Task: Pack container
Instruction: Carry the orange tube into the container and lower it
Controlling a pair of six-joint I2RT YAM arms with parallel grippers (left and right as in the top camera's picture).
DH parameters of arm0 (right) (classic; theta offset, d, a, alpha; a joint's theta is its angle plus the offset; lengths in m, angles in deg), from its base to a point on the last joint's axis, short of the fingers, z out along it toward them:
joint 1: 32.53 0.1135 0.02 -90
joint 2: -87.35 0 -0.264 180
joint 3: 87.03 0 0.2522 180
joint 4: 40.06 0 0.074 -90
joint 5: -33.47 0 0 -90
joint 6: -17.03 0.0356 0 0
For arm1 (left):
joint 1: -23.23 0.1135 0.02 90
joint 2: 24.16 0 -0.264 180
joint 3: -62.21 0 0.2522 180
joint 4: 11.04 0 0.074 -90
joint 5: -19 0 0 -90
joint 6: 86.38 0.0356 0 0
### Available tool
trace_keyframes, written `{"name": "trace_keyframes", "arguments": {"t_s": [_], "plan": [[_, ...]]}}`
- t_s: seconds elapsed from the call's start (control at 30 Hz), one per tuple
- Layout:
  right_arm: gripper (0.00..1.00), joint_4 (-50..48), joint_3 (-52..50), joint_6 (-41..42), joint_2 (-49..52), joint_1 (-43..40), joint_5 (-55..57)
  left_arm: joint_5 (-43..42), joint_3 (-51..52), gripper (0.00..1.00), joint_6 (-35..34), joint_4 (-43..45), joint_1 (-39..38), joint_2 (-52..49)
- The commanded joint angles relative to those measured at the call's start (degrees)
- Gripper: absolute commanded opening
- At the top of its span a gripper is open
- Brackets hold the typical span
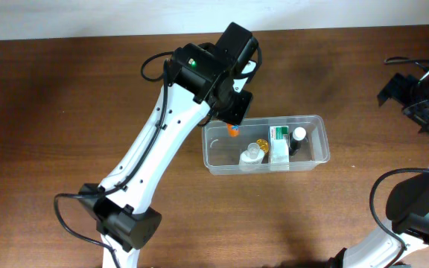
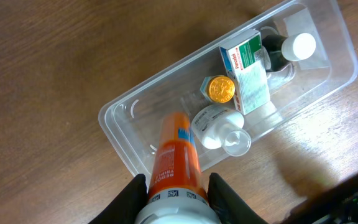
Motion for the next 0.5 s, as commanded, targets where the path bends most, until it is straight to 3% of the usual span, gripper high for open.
{"name": "trace_keyframes", "arguments": {"t_s": [0.0, 0.47], "plan": [[0.98, -0.2, -0.4, 0.0, 0.3, 0.0, 0.0, -0.6, 0.6, 0.32, 1.1, 0.4, 0.0, -3.5], [0.98, -0.2, -0.4, 0.0, 0.3, 0.0, 0.0, -0.6, 0.6, 0.32, 1.1, 4.3, 0.0, -13.6]]}}
